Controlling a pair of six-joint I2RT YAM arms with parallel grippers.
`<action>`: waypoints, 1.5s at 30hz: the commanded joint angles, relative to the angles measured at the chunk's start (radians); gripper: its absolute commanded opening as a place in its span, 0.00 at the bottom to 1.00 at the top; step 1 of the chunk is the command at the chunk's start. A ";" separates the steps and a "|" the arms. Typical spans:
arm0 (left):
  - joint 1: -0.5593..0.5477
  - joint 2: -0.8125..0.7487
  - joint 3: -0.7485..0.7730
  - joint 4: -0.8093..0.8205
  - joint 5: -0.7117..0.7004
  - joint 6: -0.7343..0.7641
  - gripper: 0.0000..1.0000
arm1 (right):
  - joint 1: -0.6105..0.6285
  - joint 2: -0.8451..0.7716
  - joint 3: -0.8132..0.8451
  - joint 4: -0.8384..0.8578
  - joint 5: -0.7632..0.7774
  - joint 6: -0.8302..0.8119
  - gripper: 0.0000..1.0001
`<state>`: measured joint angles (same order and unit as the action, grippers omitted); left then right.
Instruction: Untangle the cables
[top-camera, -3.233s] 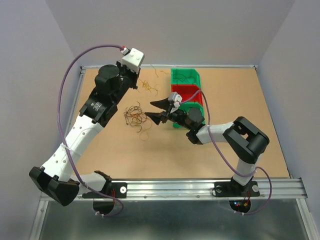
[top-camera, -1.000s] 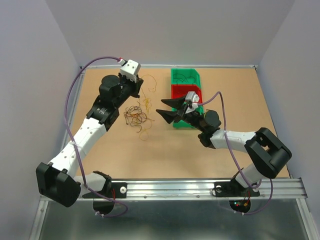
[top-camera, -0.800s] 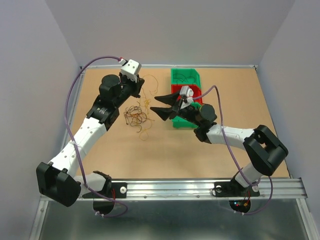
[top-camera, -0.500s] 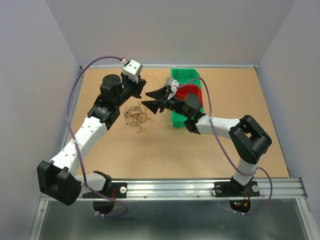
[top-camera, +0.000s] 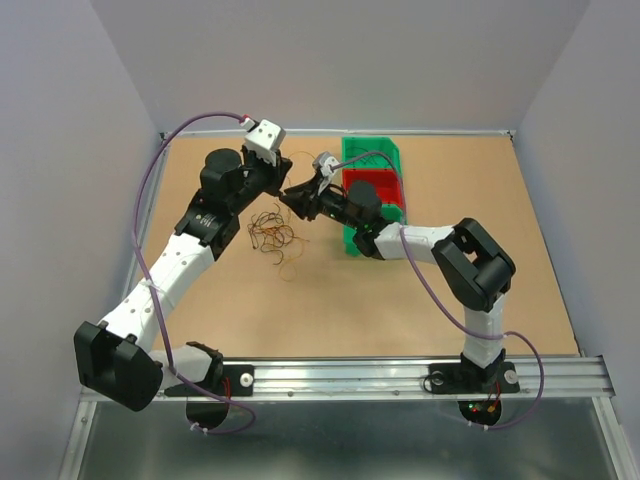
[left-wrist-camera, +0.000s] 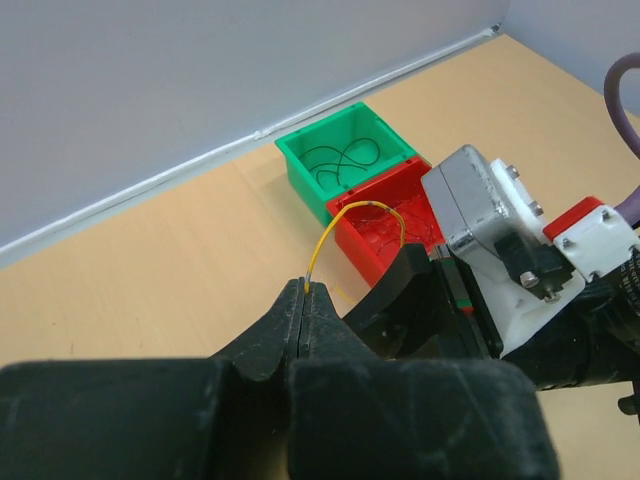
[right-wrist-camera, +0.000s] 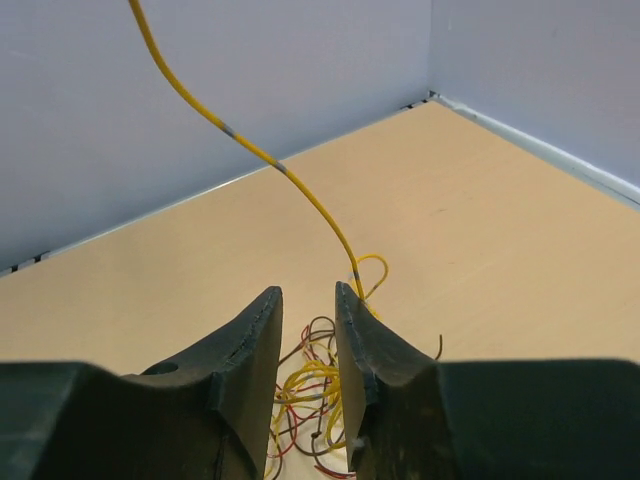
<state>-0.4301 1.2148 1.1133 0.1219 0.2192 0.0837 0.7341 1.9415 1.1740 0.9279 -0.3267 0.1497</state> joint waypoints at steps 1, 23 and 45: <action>0.014 -0.054 0.040 0.051 -0.056 -0.027 0.00 | 0.004 0.040 0.069 0.015 0.003 -0.009 0.33; 0.156 -0.090 0.026 0.094 0.022 -0.121 0.00 | 0.004 0.062 0.016 -0.055 -0.007 -0.118 0.48; 0.154 -0.070 0.025 0.090 0.035 -0.108 0.00 | 0.002 0.017 0.032 0.120 -0.150 0.139 0.70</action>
<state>-0.2794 1.1564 1.1133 0.1562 0.2356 -0.0273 0.7341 2.0029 1.2026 0.9447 -0.5003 0.2276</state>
